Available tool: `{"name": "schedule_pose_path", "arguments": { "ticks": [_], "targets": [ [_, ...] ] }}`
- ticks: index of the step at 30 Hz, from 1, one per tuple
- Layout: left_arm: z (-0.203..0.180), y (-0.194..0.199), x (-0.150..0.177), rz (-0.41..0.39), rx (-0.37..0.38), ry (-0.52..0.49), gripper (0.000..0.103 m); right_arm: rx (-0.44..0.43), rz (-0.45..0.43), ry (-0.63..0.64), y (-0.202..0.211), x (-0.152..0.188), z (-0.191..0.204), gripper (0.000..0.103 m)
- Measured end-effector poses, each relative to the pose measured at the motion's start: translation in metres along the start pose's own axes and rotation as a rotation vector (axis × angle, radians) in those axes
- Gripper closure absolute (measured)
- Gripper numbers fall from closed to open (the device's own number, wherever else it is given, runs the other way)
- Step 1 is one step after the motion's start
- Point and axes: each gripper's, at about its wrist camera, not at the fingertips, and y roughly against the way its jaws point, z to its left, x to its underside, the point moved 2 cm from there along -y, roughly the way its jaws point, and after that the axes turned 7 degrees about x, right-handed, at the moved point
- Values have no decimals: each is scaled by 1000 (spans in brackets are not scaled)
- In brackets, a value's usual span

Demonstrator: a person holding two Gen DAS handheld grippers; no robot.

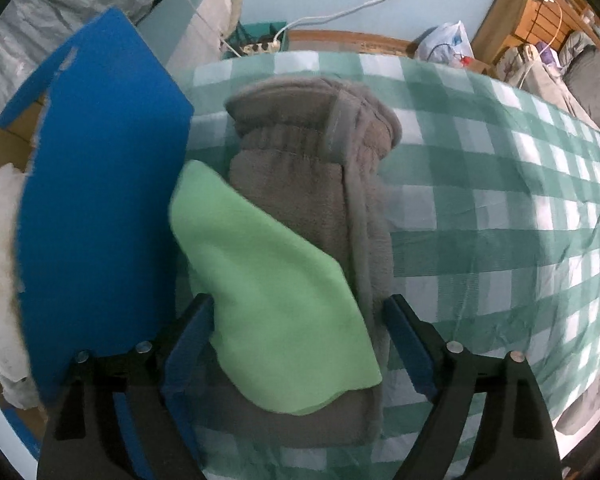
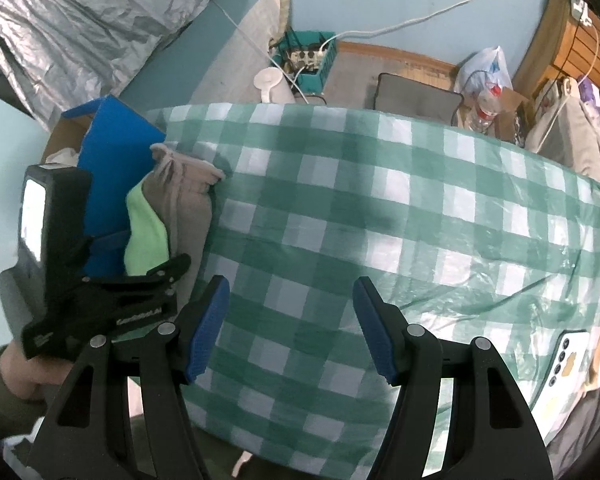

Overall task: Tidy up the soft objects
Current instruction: 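Grasp the light green cloth with the left tool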

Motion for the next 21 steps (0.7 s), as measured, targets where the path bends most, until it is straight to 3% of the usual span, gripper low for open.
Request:
{"name": "schedule_pose_path", "arguments": {
  "ticks": [7,21],
  "targets": [
    [-19,-2,5,8,72,-44,14,6,2,-25,1,3,-12,38],
    [-96,4,10,14,167,-172,15,40,-9,-123,17,24,-59,38]
  ]
}}
